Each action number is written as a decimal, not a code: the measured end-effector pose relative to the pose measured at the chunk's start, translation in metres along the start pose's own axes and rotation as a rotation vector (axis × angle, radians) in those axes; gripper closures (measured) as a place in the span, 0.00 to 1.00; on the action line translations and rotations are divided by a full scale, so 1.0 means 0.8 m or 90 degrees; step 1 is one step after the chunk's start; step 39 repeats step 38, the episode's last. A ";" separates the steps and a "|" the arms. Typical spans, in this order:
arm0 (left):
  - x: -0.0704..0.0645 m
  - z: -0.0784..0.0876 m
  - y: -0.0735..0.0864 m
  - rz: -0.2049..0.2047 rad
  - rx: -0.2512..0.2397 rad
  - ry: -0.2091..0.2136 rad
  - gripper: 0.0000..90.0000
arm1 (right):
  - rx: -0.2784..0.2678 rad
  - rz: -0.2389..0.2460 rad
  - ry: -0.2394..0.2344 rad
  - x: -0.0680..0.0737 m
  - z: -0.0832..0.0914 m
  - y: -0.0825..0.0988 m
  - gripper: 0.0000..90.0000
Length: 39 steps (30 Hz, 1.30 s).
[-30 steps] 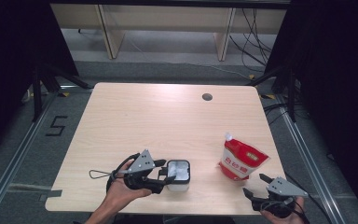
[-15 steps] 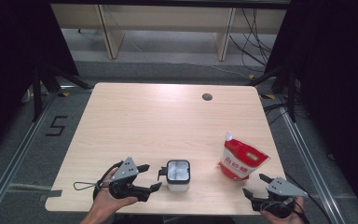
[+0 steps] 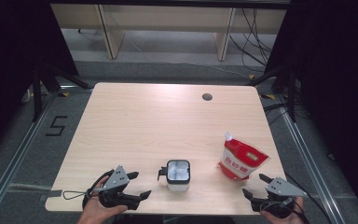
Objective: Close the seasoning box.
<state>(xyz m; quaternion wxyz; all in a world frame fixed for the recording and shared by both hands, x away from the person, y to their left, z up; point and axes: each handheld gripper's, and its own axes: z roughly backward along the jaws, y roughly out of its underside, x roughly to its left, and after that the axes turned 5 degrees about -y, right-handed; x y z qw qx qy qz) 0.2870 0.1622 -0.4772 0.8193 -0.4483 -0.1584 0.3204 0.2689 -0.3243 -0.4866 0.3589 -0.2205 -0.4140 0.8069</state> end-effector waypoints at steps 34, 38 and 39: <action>-0.010 -0.013 0.032 0.000 0.062 -0.019 0.17 | 0.026 -0.004 -0.008 0.003 -0.003 0.001 0.19; -0.009 -0.011 0.031 -0.009 0.070 -0.019 0.18 | 0.029 -0.006 -0.015 0.003 -0.003 0.001 0.19; -0.009 -0.011 0.031 -0.009 0.070 -0.019 0.18 | 0.029 -0.006 -0.015 0.003 -0.003 0.001 0.19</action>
